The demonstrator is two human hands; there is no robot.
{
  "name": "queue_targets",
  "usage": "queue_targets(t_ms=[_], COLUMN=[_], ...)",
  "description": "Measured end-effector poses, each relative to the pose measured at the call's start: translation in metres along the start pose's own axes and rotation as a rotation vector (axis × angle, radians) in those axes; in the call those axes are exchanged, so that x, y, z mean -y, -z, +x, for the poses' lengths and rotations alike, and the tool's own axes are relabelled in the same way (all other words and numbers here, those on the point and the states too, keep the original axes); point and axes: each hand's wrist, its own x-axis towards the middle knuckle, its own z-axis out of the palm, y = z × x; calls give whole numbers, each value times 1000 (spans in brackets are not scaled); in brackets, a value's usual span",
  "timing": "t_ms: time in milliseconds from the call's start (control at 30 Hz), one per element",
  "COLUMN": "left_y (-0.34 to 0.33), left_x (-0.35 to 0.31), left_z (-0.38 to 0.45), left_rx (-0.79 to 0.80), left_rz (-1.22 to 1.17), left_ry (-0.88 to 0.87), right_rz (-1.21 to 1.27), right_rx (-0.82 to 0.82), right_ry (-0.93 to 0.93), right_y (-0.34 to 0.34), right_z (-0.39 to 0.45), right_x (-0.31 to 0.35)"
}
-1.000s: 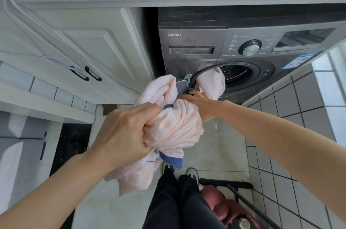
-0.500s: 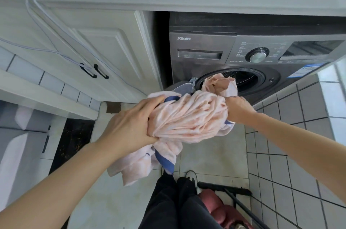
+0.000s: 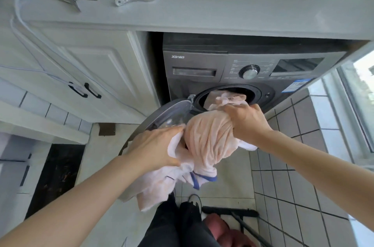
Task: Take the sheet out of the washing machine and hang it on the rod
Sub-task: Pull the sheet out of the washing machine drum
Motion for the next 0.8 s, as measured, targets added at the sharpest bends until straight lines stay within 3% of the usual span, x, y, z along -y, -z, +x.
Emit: queue_targets(t_ms=[167,333,433,633,800], left_y=[-10,-19,-7,20,66], left_x=[-21,-48,-55,-32,-27], left_z=[15,38,36,24,15], left_rx=[-55,-88,-168,-416,-561], left_rz=[-65,-236,-412,-308,-180], left_ry=[-16,147,159,111,17], right_rz=[239,268,283,170,140], right_rx=[-153,-133,-120,-111,-120], right_ry=[-106,-36,6,105,82], right_y=[35,62,66,75,89], right_z=[1,-5,-7,-14,-16], right_x=[13,40,51,42,38])
